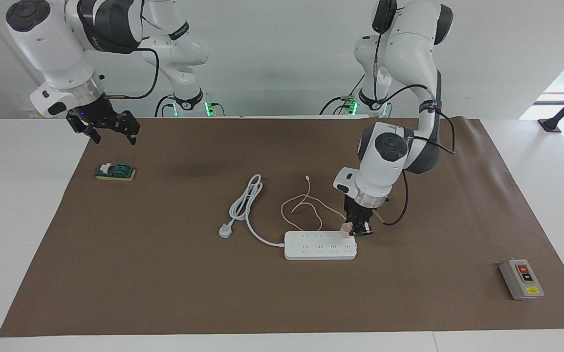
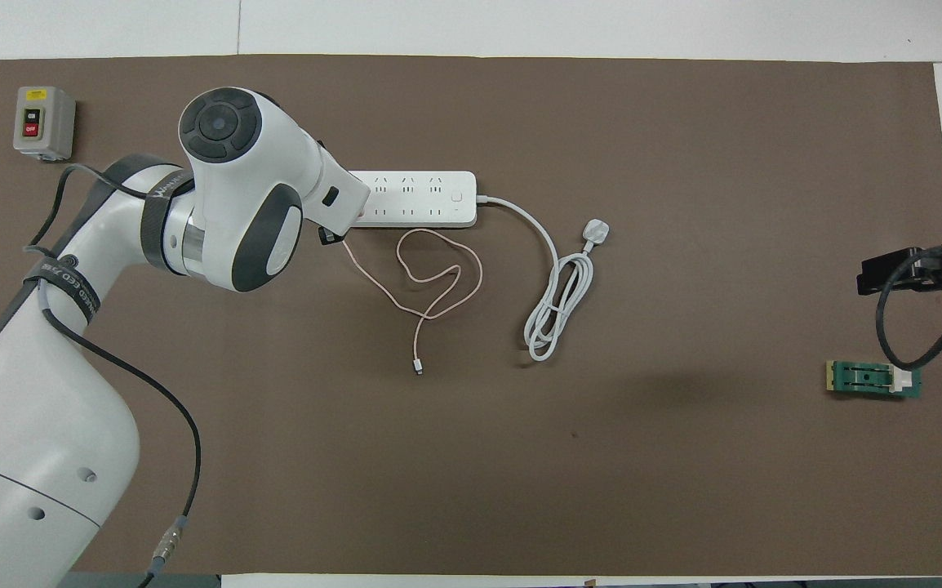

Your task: Plug charger into power strip

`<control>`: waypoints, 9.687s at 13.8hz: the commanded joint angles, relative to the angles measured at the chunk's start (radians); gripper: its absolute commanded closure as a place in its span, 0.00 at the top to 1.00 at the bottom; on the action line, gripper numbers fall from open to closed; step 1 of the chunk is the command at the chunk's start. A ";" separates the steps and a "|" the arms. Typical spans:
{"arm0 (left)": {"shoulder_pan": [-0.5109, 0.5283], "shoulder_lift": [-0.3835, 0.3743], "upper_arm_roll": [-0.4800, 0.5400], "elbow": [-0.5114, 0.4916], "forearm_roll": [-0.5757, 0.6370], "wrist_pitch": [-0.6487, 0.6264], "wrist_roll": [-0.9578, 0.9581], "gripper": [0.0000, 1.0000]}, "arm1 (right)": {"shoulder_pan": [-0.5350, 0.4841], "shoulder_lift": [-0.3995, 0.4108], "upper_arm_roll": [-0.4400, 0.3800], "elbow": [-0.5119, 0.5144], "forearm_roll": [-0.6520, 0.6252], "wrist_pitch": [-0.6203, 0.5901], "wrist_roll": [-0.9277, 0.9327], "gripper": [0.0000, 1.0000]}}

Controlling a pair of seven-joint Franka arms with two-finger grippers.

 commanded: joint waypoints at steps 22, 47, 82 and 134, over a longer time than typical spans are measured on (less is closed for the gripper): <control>0.004 0.147 0.014 0.191 0.020 -0.132 0.150 0.00 | -0.008 -0.005 0.007 0.006 -0.007 -0.015 -0.016 1.00; -0.007 0.136 0.013 0.128 0.011 -0.069 0.053 0.00 | -0.008 -0.004 0.007 0.006 -0.007 -0.014 -0.016 1.00; -0.016 -0.169 0.016 0.145 -0.092 -0.395 -0.296 1.00 | -0.008 -0.004 0.007 0.006 -0.007 -0.014 -0.016 1.00; 0.264 -0.490 0.075 0.039 -0.017 -0.790 -1.017 1.00 | -0.008 -0.004 0.007 0.006 -0.007 -0.015 -0.016 1.00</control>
